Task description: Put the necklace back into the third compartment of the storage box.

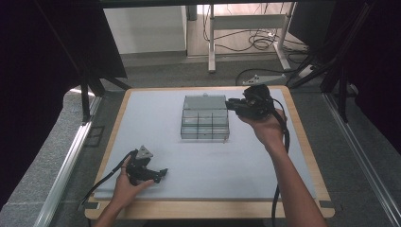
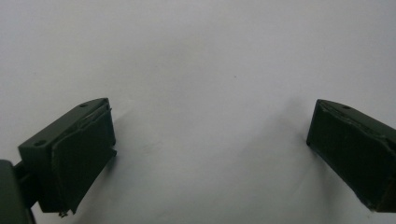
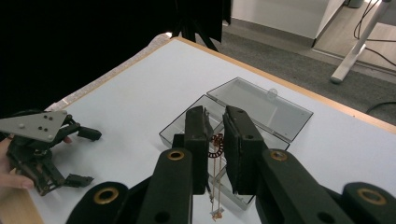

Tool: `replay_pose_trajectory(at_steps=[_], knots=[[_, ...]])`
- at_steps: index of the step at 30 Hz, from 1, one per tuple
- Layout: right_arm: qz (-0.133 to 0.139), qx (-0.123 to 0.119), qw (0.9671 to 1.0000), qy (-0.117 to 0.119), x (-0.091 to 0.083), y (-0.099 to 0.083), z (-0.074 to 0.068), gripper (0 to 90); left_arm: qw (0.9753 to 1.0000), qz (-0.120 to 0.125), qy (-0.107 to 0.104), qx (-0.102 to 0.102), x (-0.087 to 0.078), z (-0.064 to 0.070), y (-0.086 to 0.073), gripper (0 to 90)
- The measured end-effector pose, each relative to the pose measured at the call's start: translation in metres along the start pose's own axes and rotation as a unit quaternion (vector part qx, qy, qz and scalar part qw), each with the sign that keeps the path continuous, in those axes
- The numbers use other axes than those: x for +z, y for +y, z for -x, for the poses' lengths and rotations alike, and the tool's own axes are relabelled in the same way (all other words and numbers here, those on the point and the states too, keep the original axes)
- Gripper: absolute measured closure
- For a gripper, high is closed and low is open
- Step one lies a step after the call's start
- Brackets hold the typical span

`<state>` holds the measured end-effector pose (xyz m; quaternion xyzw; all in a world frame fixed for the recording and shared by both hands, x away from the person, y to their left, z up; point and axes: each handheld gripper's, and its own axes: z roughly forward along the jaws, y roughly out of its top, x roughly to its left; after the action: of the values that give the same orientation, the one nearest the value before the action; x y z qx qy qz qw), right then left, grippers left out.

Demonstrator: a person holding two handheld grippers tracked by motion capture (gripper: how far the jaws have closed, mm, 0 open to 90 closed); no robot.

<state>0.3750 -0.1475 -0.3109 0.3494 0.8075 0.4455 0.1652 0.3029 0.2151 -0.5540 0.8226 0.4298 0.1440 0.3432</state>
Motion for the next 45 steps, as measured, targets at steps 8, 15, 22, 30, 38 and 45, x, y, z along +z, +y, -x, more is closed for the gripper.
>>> replay_pose_trajectory(at_steps=[8,15,22,30,38,45], knots=[[0.006,0.007,1.0,-0.002,0.001,0.006,0.004,78.2,1.0,-0.001,0.0,0.002,0.0,0.0,0.0,0.9],[0.019,0.019,0.9996,-0.003,0.005,0.016,0.008,78.2,1.0,-0.001,0.0,0.002,0.0,0.0,0.0,0.9],[0.021,0.024,0.9995,-0.006,0.012,0.019,0.01,78.2,1.0,-0.001,0.0,0.002,0.0,0.0,0.0,0.9],[0.024,0.042,0.9988,-0.008,0.023,0.02,0.021,78.2,1.0,-0.001,0.0,0.003,0.0,0.0,0.0,0.9],[0.03,0.051,0.9982,-0.01,0.034,0.021,0.031,78.2,1.0,0.0,0.0,0.002,0.0,0.0,0.0,0.9],[0.029,0.058,0.9978,-0.012,0.044,0.023,0.037,78.2,1.0,0.0,0.0,0.002,0.0,0.0,0.0,0.9]])
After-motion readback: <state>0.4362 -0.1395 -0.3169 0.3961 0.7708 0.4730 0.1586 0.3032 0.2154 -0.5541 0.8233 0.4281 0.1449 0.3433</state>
